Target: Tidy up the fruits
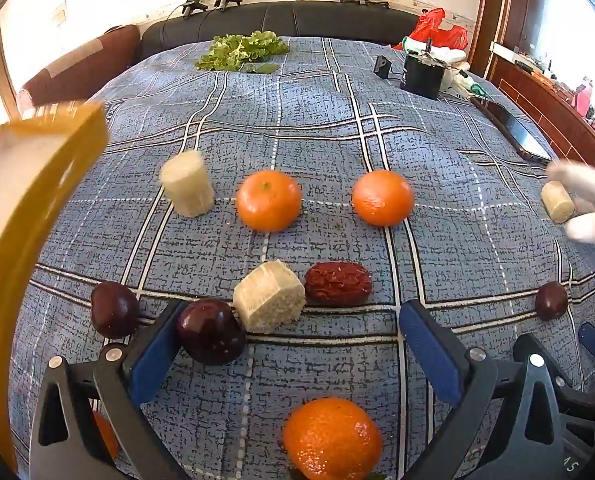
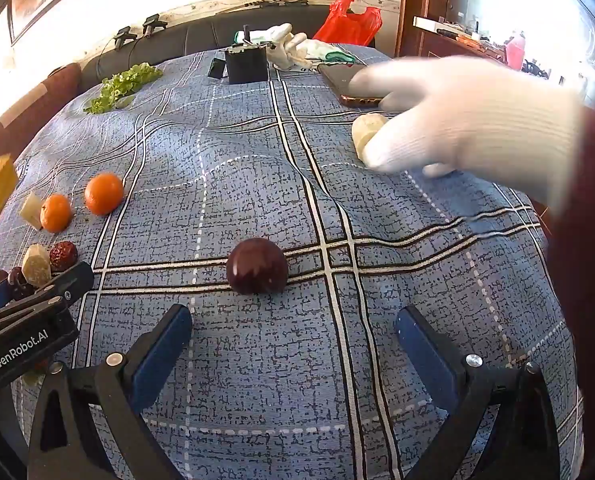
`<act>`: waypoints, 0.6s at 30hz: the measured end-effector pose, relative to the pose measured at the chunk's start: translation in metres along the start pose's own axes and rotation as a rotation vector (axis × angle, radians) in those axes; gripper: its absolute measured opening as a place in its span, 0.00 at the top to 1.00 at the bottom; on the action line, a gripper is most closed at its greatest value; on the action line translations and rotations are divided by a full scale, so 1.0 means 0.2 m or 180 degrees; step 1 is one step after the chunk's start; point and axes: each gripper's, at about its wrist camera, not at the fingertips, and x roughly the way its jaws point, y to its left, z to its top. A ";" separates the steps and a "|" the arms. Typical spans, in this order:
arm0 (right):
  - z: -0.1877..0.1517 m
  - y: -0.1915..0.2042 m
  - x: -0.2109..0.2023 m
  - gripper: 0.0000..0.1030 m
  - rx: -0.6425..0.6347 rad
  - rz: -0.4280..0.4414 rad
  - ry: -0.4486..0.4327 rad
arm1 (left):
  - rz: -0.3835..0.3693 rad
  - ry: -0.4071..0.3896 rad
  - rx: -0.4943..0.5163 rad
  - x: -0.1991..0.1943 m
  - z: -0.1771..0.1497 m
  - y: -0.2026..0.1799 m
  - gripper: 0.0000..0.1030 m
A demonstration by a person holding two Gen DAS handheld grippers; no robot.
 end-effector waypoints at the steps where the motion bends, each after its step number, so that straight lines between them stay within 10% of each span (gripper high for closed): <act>1: 0.00 0.00 0.00 0.00 0.0000 0.0000 0.0000 | 0.0000 0.0000 0.0000 0.00 0.00 0.00 0.00; 18: 0.00 0.00 0.00 0.00 -0.0001 -0.0003 0.0004 | -0.0002 0.0002 -0.0001 0.00 0.00 0.00 0.00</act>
